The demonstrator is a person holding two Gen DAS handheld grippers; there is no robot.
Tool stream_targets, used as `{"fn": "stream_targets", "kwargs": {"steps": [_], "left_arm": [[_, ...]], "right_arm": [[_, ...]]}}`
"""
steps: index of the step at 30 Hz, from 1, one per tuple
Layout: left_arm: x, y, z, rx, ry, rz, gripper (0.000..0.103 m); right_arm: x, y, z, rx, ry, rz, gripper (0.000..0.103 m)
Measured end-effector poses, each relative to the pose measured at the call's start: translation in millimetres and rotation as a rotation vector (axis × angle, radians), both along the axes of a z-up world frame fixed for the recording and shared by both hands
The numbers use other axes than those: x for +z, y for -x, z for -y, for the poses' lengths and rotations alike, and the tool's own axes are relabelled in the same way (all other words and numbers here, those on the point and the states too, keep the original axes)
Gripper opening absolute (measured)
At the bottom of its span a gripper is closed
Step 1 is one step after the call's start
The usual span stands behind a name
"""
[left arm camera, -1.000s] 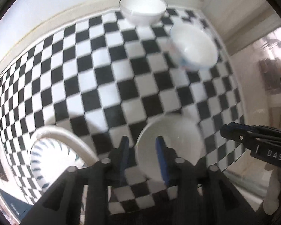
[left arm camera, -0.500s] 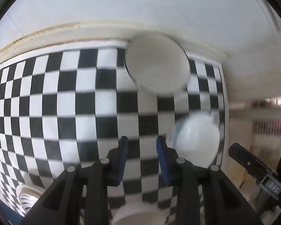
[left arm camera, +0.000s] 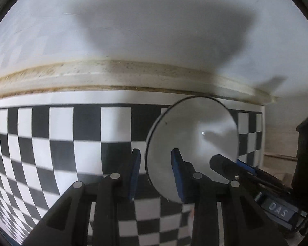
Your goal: Organize plates and bowls
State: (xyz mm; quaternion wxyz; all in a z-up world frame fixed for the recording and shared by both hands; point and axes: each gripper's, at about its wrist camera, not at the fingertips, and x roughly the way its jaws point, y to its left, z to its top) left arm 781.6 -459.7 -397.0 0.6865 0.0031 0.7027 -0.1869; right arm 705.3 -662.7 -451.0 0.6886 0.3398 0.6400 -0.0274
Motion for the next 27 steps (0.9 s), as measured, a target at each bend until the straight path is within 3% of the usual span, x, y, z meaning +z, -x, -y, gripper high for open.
{"fn": "stream_targets", "kwargs": {"steps": [1, 2, 12, 22, 27], "left_arm": [[-2, -1, 0, -0.012, -0.013, 0.012, 0.028], [-3, -1, 0, -0.017, -0.008, 0.015, 0.023], [16, 14, 18, -0.041, -0.008, 0.073, 0.02], [89, 57, -6, -0.091, 0.042, 0.136, 0.02], [124, 90, -23, -0.132, 0.065, 0.169, 0.02]], "right_arm": [[-6, -1, 0, -0.006, -0.005, -0.008, 0.018], [-10, -2, 0, -0.014, -0.014, -0.015, 0.017], [8, 14, -15, 0.009, 0.04, -0.007, 0.013], [77, 63, -41, 0.034, 0.074, 0.076, 0.013], [110, 111, -59, 0.036, 0.084, 0.108, 0.013]]}}
